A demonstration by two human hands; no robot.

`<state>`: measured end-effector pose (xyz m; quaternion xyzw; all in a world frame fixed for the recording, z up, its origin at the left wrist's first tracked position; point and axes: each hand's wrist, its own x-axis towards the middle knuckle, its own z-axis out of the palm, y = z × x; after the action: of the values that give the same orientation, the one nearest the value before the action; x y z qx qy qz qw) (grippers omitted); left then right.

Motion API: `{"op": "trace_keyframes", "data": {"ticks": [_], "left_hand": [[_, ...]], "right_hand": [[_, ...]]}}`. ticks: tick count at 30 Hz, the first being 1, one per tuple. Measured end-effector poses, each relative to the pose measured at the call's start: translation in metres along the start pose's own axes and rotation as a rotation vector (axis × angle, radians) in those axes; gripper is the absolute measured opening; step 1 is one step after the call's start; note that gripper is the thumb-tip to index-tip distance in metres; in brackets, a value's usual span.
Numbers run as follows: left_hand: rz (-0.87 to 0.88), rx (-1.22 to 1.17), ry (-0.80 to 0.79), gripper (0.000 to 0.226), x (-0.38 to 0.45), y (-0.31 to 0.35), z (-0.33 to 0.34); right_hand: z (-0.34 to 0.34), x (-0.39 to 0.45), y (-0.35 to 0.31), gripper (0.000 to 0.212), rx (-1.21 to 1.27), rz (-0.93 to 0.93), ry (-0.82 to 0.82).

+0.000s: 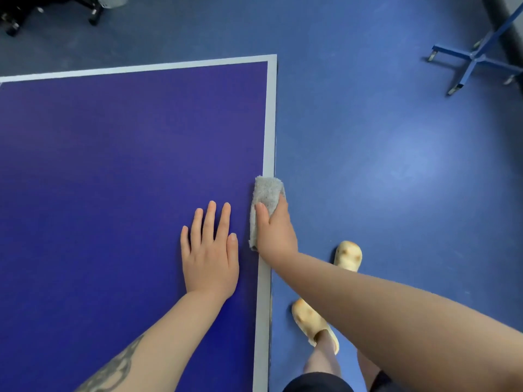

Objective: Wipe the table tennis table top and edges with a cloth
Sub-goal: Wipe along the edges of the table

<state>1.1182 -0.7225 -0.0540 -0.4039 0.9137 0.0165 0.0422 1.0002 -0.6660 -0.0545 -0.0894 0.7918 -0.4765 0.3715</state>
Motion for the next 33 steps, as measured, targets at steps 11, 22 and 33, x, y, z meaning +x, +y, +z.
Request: {"op": "trace_keyframes", "data": {"ticks": [11,22,33], "left_hand": [[0.161,-0.05,-0.022,0.054,0.087,0.01,-0.009],[0.156,-0.081,0.042,0.057,0.087,0.014,-0.008],[0.137,-0.082,0.013,0.057,0.088,0.015,-0.015]], "right_hand": [[0.001,-0.021,0.007,0.053,0.014,-0.077,0.01],[0.006,-0.057,0.031,0.054,0.073,-0.137,0.039],[0.002,-0.019,0.024,0.056,0.121,-0.159,0.004]]}}
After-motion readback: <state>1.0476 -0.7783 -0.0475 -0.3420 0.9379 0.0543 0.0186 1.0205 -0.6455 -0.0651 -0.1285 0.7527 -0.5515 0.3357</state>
